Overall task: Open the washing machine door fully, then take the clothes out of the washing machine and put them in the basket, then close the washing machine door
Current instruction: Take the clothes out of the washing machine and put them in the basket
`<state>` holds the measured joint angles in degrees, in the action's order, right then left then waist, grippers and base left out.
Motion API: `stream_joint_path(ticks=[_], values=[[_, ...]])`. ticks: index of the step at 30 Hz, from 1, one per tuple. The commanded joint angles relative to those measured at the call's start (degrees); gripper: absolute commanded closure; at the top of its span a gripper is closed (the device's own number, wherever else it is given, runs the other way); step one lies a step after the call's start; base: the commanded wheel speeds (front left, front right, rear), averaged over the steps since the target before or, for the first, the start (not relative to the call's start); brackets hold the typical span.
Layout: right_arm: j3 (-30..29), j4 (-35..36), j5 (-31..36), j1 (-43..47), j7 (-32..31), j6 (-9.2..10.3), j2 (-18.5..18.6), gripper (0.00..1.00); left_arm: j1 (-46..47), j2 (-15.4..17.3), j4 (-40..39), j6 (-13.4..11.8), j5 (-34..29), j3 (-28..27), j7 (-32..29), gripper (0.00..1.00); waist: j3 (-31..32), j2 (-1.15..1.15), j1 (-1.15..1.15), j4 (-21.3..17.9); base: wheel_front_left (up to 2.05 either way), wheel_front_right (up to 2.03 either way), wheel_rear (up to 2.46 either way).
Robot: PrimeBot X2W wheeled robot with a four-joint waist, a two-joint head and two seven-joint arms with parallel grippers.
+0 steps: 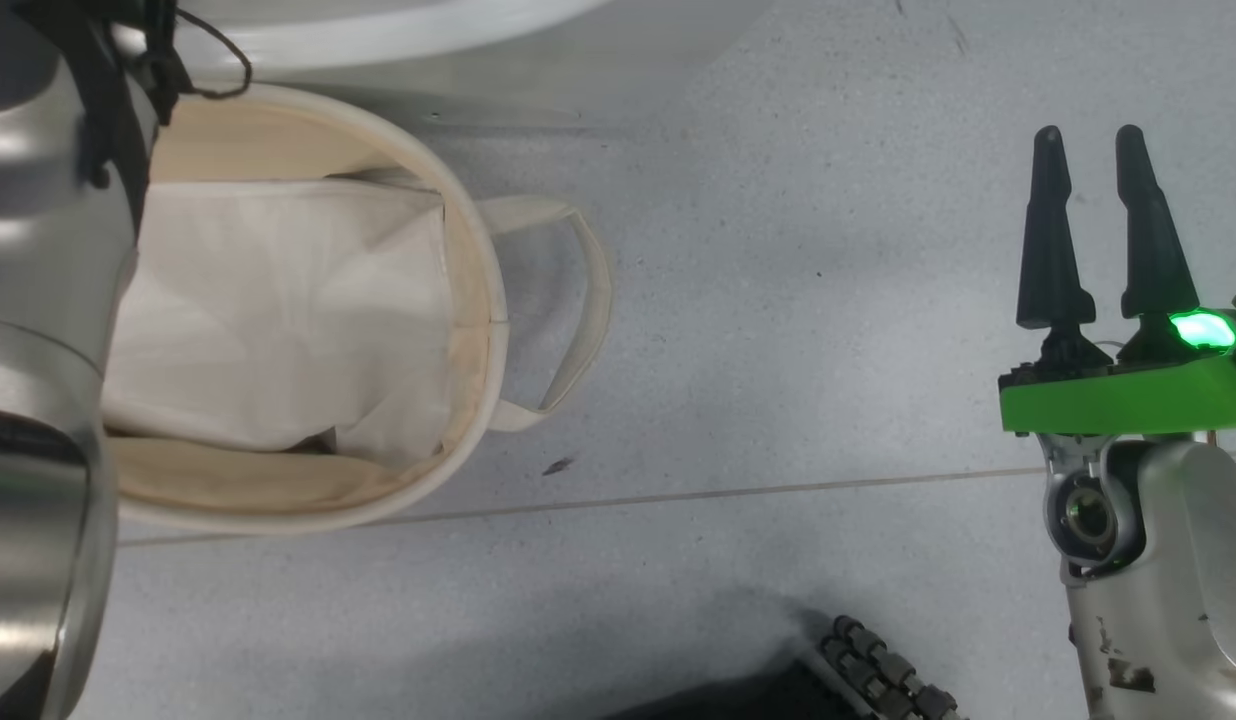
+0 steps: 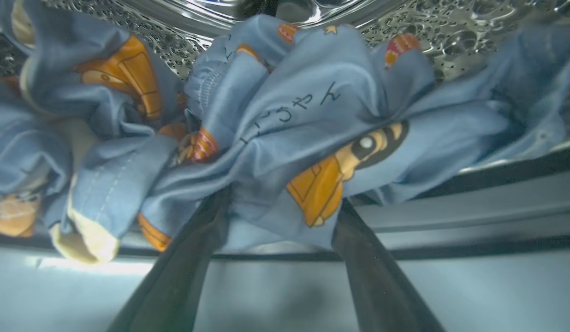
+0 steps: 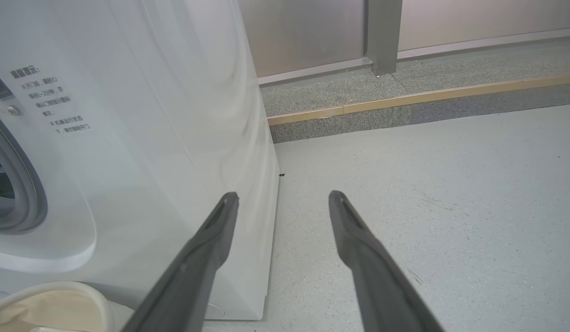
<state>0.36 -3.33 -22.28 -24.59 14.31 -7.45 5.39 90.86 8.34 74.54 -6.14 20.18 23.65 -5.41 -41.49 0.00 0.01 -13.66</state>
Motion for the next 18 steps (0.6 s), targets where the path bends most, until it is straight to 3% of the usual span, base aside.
stream_joint_path(ticks=[1, 9, 10, 11, 12, 13, 18], values=[[1.0, 1.9, -0.3, 0.3, 0.7, -0.03, 0.7, 0.0, 3.3, 2.2, -1.1, -0.8, -0.8, 0.3, 0.0, 0.0, -0.3, 0.0, -0.01, 0.0, 0.0, 0.0, 0.0], [1.2, 1.8, -0.2, 0.1, 0.7, -0.03, 0.6, 0.0, 2.9, 3.0, -0.7, -3.0, -0.1, 0.2, -1.0, 0.0, -1.0, 0.0, -0.01, -0.6, 0.0, 0.0, 0.0], [1.3, 1.7, -0.1, 0.1, 0.7, -0.03, 0.7, 0.0, 2.9, 3.2, -0.7, -3.2, 0.1, 0.1, -1.0, 0.04, -1.0, 0.0, -0.01, -0.7, 0.0, 0.0, 0.0], [1.3, 1.7, -0.1, 0.1, 0.7, -0.03, 0.7, 0.0, 2.9, 3.5, -0.7, -3.7, 0.0, 0.2, -0.8, 0.25, -1.1, 0.0, -0.01, -0.8, 0.0, 0.0, 0.0], [1.4, 1.7, -0.1, 0.1, 0.7, -0.03, 0.7, 0.0, 2.8, 3.7, -0.7, -4.1, 0.0, 0.3, -0.9, 0.89, -1.1, 0.0, -0.01, -0.9, 0.0, 0.0, 0.0], [1.3, 1.7, -0.1, 0.1, 0.7, -0.03, 0.7, 0.0, 2.6, 3.8, -0.7, -4.2, 0.1, 0.3, -1.1, 1.0, -1.1, 0.0, -0.01, -0.9, 0.0, 0.0, 0.0], [1.2, 1.7, -0.2, 0.2, 0.7, -0.03, 0.9, 0.0, 2.4, 3.9, -0.6, -3.9, 0.7, 0.2, -1.3, 1.0, -1.4, 0.0, -0.01, -1.0, 0.0, 0.0, 0.0]])
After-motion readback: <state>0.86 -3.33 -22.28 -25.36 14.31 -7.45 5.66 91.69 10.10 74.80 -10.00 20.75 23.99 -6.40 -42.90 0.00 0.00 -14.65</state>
